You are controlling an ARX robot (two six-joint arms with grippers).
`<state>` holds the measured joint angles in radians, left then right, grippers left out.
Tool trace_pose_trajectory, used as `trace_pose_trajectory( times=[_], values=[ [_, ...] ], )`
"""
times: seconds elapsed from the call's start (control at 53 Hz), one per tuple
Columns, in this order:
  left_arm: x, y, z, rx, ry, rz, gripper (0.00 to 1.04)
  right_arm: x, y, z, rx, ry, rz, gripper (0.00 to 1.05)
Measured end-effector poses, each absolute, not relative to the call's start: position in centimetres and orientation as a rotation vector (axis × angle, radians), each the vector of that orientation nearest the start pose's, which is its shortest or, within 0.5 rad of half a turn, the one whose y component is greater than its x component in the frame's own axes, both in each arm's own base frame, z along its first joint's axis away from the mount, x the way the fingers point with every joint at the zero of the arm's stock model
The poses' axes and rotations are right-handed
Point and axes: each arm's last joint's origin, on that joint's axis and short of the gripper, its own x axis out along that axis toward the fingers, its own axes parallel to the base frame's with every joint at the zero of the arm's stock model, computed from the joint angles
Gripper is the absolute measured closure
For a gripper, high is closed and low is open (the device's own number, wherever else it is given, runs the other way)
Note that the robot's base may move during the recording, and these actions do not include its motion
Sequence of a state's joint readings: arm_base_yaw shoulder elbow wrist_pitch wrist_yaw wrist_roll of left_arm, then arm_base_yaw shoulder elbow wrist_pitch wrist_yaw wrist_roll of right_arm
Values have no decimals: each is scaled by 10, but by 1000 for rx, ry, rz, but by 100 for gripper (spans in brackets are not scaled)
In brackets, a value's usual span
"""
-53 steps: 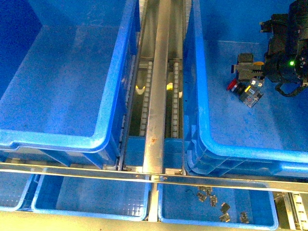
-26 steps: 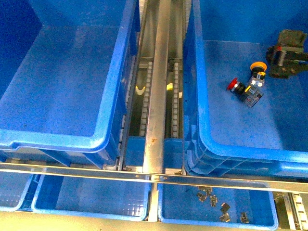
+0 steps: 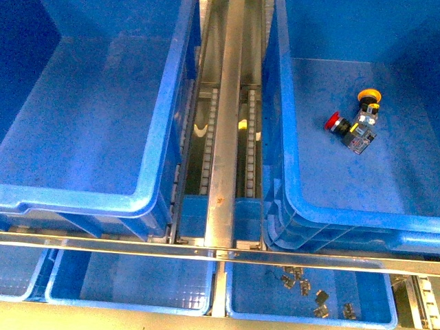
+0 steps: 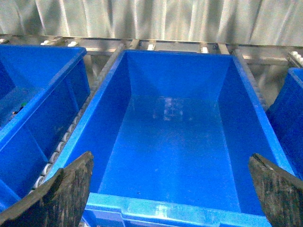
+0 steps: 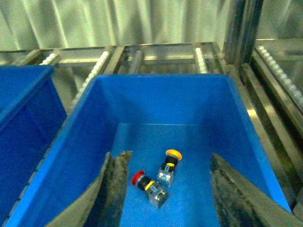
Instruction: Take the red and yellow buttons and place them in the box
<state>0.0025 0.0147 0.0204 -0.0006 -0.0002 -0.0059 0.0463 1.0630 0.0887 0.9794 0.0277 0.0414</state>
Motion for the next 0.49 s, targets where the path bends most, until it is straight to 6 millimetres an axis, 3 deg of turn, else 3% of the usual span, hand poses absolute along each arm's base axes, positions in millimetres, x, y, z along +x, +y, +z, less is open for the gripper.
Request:
trace_pose_trajectory(
  times=[0.208,0.491],
  values=[
    [97,0,169,-6,-5,3,8,154,0,162,7,14,1,102],
    [97,0,169,-6,-5,3,8,138,0,169,6,-7,1,101]
  ],
)
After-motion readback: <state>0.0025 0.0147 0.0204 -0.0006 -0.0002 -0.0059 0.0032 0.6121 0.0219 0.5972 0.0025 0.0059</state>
